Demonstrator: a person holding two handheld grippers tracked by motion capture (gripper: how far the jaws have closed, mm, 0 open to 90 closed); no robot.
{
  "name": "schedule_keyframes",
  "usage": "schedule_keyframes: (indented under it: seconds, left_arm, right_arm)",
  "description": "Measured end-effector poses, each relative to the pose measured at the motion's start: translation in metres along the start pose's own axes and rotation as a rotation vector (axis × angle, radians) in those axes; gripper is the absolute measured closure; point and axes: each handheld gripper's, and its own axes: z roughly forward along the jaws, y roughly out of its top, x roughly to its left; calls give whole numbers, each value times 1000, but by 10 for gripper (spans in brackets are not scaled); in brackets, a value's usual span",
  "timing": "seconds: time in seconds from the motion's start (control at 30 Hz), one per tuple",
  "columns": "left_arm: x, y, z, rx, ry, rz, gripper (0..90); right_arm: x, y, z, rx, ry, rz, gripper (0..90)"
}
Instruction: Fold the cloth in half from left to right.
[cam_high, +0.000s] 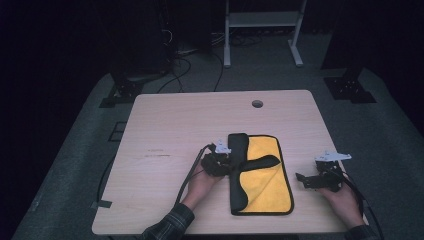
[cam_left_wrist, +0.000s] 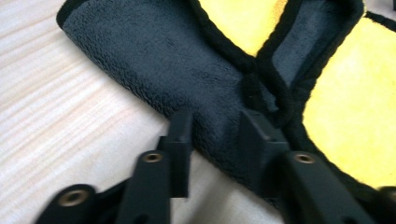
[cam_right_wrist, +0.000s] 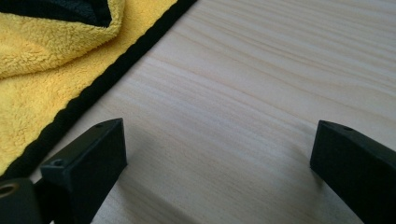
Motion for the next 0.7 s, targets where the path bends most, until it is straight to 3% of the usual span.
schedule_keyframes:
  seconds: [0.13,0.4,0.7]
  left_arm:
    - [1,-2,-1,-6,-24,-18,837]
    - [13,-14,-20,16,-49,-31,851]
    - [41,-39,-54,33,-11,-59,851]
  right_arm:
    - [0,0,0,0,0,0,27]
    - [0,0,0,0,0,0,27]
    - [0,0,0,0,0,1,27]
